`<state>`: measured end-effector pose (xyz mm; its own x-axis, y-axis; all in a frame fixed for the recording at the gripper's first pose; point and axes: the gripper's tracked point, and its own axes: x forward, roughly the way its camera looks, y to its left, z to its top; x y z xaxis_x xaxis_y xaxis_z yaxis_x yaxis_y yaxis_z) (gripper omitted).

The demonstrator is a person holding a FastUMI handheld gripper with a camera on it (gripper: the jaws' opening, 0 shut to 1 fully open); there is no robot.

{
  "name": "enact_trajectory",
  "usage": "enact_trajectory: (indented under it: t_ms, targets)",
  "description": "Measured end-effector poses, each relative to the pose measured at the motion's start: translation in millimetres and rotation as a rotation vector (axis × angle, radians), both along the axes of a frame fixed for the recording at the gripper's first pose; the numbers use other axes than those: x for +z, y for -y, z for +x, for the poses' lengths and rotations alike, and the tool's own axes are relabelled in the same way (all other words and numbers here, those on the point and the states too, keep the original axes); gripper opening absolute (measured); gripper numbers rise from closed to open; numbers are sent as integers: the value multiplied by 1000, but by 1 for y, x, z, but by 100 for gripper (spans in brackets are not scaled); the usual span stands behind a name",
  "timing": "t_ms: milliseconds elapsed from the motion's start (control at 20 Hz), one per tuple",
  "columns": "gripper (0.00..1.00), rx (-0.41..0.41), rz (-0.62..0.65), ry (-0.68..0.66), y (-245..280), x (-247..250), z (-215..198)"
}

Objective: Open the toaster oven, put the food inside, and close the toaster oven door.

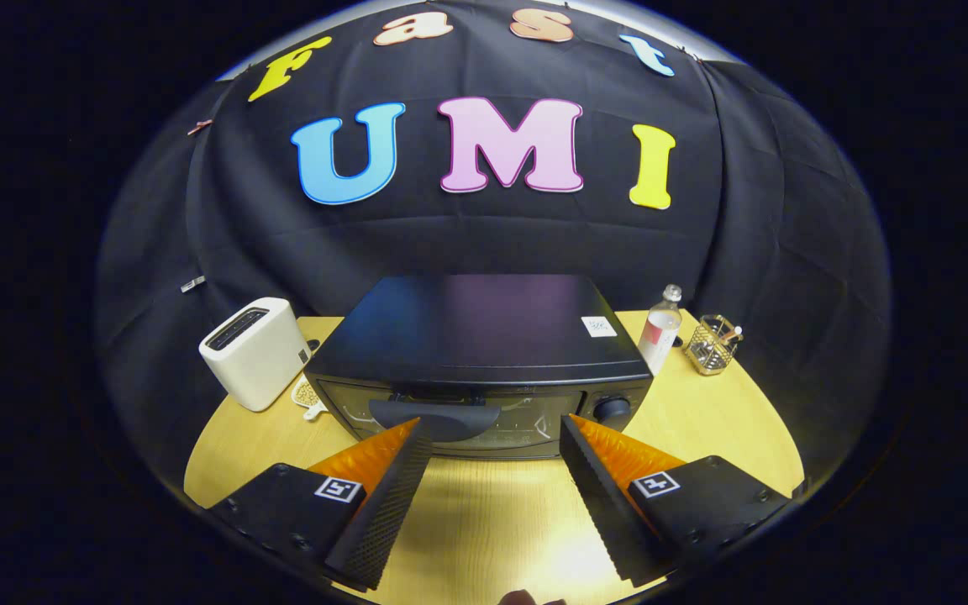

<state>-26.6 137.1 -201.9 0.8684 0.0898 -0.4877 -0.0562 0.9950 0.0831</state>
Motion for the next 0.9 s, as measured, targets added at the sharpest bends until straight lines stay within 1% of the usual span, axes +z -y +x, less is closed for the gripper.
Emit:
enact_trajectory:
  t_ms: [250,450,700,900]
  targets:
    - [100,-8,31,72,18,40,-9]
    - [100,-24,57,154,42,83,-10]
    - [100,-30,55,260,85,139,-13]
    - [100,-40,65,306,125,166,-18]
